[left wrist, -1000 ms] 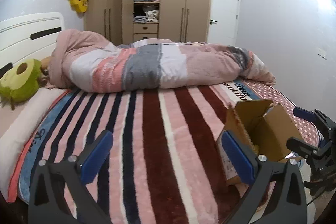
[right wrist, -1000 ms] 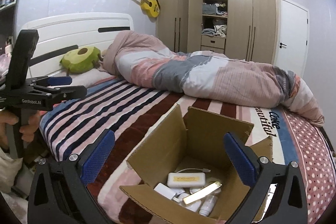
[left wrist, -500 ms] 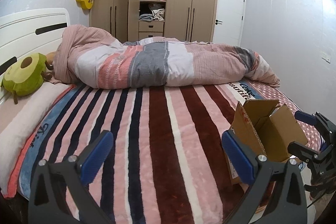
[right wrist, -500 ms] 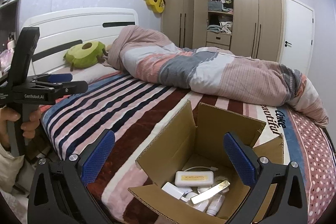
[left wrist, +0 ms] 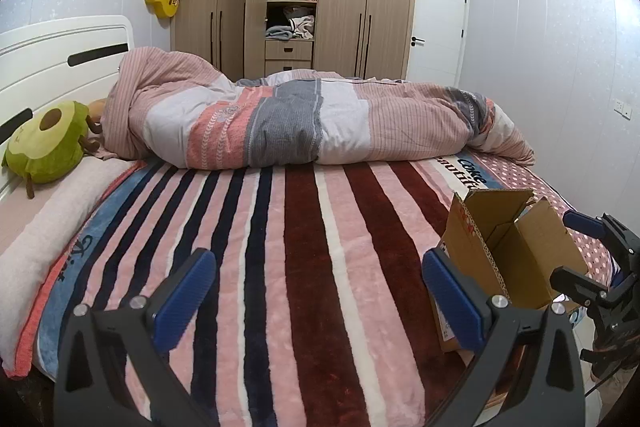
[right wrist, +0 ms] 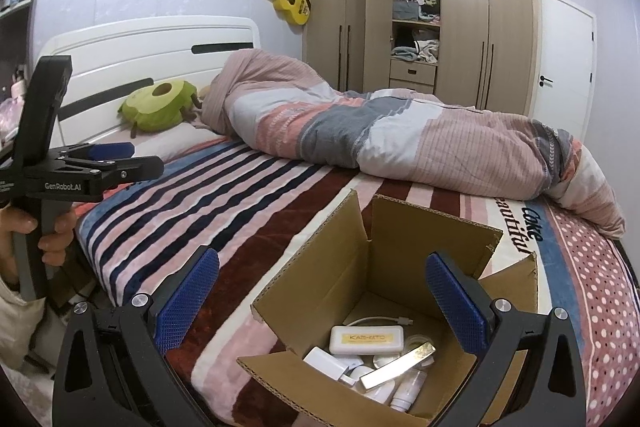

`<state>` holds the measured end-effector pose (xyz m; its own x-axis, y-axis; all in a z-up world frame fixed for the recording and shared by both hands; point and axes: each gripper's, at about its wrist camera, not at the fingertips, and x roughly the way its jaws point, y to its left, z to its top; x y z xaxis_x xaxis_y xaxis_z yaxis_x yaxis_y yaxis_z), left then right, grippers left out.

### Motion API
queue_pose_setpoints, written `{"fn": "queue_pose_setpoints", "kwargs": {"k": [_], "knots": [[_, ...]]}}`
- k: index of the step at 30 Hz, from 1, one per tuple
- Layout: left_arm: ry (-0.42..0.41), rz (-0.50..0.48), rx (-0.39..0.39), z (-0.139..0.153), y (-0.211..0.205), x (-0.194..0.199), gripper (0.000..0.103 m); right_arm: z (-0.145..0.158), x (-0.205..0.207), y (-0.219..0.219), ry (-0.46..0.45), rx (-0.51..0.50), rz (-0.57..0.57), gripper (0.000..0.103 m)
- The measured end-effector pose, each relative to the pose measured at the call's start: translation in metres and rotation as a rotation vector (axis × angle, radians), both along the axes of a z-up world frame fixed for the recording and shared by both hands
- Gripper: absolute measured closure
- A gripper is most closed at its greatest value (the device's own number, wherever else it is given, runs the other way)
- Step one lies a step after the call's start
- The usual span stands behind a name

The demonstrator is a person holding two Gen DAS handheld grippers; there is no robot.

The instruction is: Organize rigid objects

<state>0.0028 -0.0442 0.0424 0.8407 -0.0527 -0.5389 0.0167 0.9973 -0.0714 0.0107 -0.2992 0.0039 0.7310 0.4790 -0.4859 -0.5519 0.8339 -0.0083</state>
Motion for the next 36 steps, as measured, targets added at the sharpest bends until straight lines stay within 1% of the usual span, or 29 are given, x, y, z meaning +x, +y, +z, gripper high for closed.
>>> {"fn": "queue_pose_setpoints", "kwargs": {"k": [36], "knots": [[0.002,0.006,-0.004,-0.002,0.0041,0.0009,0.001,0.0005,0.0011,-0.0001,0.002,-0.005,0.001,0.0]]}}
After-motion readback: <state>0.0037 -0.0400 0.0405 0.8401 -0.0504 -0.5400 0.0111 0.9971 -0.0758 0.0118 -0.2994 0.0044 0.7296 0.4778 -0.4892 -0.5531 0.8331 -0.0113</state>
